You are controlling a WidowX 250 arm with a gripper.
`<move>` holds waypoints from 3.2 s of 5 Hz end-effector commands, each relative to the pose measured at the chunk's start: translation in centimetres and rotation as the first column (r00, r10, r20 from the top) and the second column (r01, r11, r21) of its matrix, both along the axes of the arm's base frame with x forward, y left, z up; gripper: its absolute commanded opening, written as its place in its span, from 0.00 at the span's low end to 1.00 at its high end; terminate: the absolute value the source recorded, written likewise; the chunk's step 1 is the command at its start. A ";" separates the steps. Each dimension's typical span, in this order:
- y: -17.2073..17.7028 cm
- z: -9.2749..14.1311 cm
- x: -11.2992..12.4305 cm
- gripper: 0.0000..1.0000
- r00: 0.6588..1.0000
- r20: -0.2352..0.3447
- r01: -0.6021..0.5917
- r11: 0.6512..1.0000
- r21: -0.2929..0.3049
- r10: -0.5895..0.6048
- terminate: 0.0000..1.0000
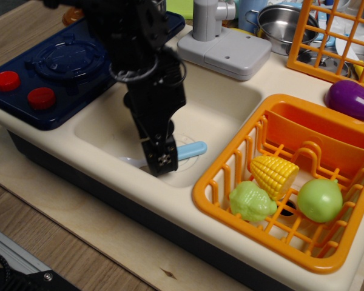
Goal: Put spoon into pan
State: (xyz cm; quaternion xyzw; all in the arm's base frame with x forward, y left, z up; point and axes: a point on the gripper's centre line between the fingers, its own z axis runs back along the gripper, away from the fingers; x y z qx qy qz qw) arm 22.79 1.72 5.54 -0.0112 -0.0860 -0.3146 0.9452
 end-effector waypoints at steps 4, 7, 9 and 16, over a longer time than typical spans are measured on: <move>-0.1 -1.5 0.3 0.00 0.998 0.013 -0.068 0.998 -0.016 0.068 0.00; 2.5 7.9 1.2 0.00 0.997 -0.075 0.011 0.976 0.218 0.005 0.00; 6.3 13.1 1.1 0.00 0.991 -0.113 0.106 0.928 0.357 -0.070 0.00; 12.0 12.9 8.1 1.00 0.778 0.043 0.499 0.657 0.566 -0.627 1.00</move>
